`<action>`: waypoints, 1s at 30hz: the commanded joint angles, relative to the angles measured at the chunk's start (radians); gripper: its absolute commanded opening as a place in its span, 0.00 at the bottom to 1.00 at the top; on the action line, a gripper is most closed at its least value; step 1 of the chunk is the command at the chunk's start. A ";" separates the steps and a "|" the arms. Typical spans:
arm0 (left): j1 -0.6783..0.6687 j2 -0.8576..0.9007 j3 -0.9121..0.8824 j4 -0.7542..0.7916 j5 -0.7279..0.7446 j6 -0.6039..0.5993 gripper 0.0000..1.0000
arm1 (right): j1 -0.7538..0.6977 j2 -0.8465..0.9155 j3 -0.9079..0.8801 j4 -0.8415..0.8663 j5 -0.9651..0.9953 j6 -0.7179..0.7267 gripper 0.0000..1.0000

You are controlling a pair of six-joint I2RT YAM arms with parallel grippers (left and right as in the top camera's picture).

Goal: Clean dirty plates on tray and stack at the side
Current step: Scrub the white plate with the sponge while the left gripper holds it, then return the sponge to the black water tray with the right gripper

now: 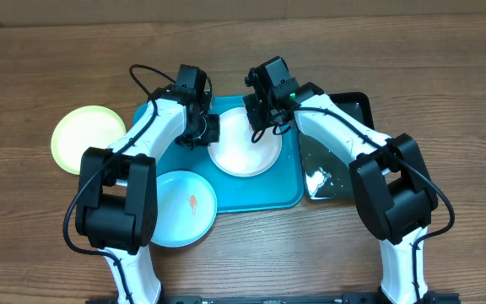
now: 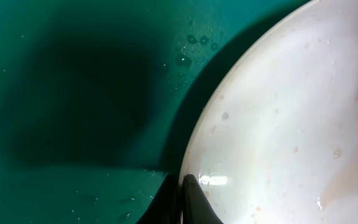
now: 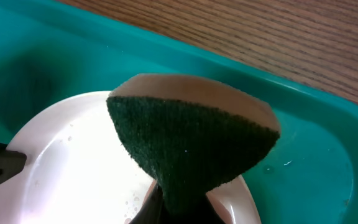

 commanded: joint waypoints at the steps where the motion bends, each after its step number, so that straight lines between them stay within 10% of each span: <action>1: -0.010 0.023 -0.003 0.002 0.005 -0.004 0.04 | 0.005 0.016 -0.013 0.006 0.006 0.003 0.04; 30: -0.013 0.023 -0.003 0.005 0.005 -0.003 0.04 | 0.088 -0.104 -0.064 -0.004 -0.238 0.048 0.04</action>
